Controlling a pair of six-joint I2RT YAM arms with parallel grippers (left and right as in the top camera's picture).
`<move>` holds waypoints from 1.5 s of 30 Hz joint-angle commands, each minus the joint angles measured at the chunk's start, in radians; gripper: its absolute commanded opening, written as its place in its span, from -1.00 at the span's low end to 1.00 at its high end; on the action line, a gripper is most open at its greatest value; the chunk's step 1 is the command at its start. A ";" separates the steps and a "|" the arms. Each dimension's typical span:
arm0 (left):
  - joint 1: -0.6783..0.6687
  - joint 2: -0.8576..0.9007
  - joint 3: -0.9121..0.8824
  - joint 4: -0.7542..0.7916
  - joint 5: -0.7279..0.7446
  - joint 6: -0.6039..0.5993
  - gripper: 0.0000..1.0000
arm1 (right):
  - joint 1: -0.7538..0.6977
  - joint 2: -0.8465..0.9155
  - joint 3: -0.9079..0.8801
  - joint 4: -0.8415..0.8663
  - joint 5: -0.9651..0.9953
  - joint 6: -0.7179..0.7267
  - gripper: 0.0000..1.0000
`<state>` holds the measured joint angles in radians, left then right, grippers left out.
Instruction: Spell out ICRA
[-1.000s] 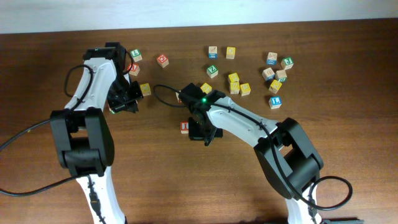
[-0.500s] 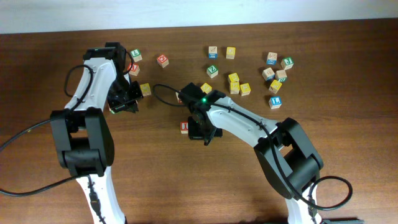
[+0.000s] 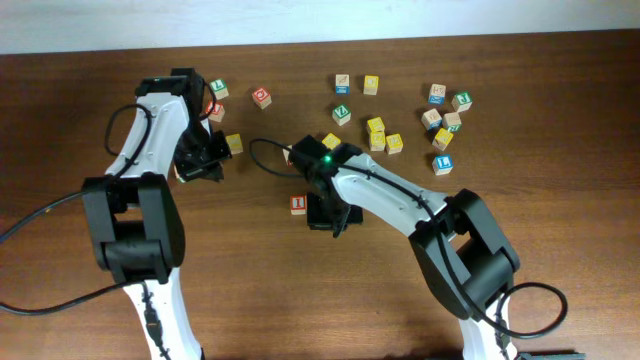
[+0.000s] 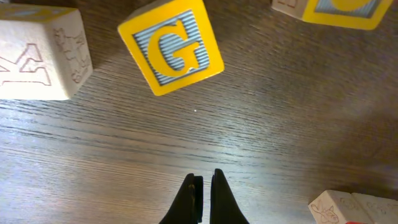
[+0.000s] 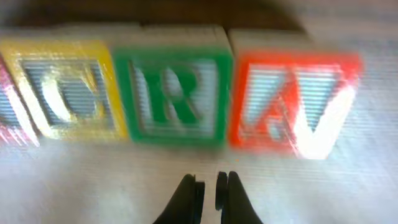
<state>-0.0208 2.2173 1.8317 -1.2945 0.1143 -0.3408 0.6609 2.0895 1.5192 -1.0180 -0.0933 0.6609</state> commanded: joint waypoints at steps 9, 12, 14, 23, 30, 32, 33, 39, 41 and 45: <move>-0.157 0.012 -0.198 0.110 0.064 -0.010 -1.00 | -0.283 -0.022 0.039 -0.067 -0.014 -0.183 -0.92; -0.188 0.012 -0.245 0.166 0.119 -0.010 -1.00 | -0.267 -0.022 -0.026 0.012 -0.069 -0.182 -0.91; -0.212 0.012 -0.247 0.177 0.128 -0.011 -1.00 | -0.253 -0.022 -0.055 0.051 -0.069 -0.182 -0.91; -0.267 0.012 -0.247 0.203 0.134 -0.033 -1.00 | -0.247 -0.022 -0.063 0.106 -0.114 -0.182 -0.91; -0.267 0.012 -0.247 0.219 0.148 -0.033 -1.00 | -0.206 -0.022 -0.063 0.125 -0.117 -0.182 -0.92; -0.267 0.012 -0.247 0.229 0.157 -0.033 -1.00 | -0.202 -0.022 -0.063 0.127 -0.117 -0.182 -0.92; -0.267 0.012 -0.247 0.229 0.157 -0.033 -1.00 | -0.202 -0.022 -0.063 0.127 -0.117 -0.182 -0.91; -0.267 0.012 -0.247 0.237 0.161 -0.033 -1.00 | -0.202 -0.022 -0.063 0.126 -0.117 -0.182 -0.92; -0.267 0.012 -0.247 0.245 0.185 -0.032 -1.00 | -0.202 -0.022 -0.063 0.126 -0.118 -0.182 -0.91; -0.267 0.012 -0.247 0.258 0.186 -0.032 -1.00 | -0.202 -0.022 -0.063 0.126 -0.118 -0.182 -0.91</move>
<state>-0.2832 2.2139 1.6115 -1.0561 0.3084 -0.3634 0.4541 2.0624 1.4654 -0.8940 -0.2012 0.4892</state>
